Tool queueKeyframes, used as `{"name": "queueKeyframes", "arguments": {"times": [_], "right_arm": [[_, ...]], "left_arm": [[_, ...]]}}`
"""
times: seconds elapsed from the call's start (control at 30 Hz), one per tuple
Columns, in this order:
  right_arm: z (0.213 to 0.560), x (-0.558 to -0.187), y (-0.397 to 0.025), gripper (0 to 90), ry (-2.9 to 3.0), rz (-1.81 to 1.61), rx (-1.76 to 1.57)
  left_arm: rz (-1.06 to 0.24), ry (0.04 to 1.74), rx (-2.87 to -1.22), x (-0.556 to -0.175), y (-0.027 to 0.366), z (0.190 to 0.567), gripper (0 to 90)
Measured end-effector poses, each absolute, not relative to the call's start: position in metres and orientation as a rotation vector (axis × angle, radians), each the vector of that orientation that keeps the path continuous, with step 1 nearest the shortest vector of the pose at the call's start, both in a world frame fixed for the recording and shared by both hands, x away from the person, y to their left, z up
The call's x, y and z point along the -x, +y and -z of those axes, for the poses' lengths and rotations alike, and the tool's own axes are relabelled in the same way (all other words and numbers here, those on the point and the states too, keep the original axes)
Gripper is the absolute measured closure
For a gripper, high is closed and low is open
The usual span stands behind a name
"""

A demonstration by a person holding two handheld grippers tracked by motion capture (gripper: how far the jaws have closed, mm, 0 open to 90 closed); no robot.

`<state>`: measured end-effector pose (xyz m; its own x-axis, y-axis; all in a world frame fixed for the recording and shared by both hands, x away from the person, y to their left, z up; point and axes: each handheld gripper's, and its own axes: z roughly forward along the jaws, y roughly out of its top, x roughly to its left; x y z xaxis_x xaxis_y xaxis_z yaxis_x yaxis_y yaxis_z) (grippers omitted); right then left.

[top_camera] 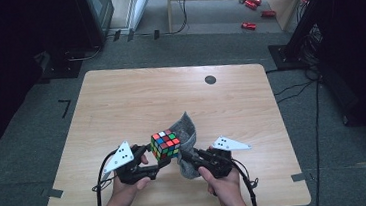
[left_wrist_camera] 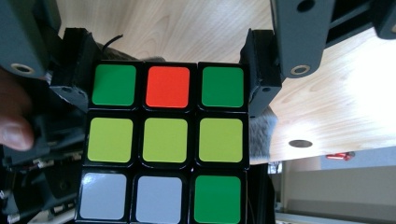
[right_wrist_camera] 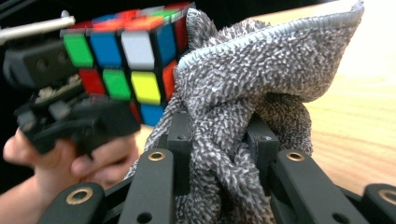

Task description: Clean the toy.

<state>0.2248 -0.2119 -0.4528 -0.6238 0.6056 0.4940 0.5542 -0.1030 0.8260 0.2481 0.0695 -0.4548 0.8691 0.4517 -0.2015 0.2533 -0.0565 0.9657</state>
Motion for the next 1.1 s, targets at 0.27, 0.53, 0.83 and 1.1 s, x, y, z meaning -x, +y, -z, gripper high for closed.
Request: {"name": "queueKeyframes", "arguments": {"times": [0.27, 0.53, 0.83, 1.1], "right_arm": [[0.443, -0.226, -0.225, 69.5, 1.975, -1.954, -1.352], [0.458, -0.228, -0.214, 69.5, 2.083, -1.9, -1.378], [0.447, -0.228, -0.226, 69.6, 2.004, -1.938, -1.353], [0.462, -0.23, -0.21, 69.5, 2.151, -1.867, -1.361]], "left_arm": [[-0.137, 0.531, -1.676, -0.246, 0.061, 0.459, 34.4], [-0.146, 0.548, -1.643, -0.248, 0.068, 0.454, 34.4], [-0.115, 0.503, -1.691, -0.243, 0.056, 0.459, 34.4], [-0.139, 0.543, -1.659, -0.25, 0.07, 0.454, 34.4]]}}
